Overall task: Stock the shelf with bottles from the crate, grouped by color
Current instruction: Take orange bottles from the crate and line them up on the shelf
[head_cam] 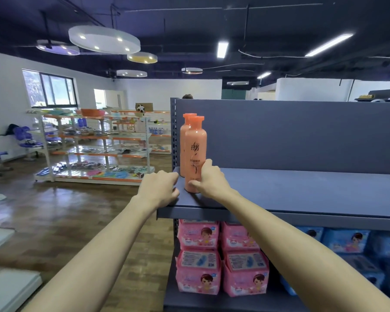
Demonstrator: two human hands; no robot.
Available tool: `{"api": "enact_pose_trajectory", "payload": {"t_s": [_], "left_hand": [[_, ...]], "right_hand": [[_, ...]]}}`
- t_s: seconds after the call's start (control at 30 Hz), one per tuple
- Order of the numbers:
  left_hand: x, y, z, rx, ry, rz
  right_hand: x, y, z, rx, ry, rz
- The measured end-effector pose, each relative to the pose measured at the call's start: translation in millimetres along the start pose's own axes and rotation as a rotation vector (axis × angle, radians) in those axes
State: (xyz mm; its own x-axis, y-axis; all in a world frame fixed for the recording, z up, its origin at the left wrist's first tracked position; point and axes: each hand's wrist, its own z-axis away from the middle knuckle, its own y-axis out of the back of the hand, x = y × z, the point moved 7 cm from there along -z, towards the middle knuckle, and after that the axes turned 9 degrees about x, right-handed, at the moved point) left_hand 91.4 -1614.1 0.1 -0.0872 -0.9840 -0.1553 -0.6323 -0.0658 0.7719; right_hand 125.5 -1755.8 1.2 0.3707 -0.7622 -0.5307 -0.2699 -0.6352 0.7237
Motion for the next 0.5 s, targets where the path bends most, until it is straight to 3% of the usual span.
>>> {"api": "enact_pose_trajectory", "payload": {"t_s": [0.5], "left_hand": [[-18.2,-24.6,-7.8,0.075,-0.047,0.081]], "right_hand": [[-12.4,-31.9,-30.5,0.013,-0.068,-0.008]]}}
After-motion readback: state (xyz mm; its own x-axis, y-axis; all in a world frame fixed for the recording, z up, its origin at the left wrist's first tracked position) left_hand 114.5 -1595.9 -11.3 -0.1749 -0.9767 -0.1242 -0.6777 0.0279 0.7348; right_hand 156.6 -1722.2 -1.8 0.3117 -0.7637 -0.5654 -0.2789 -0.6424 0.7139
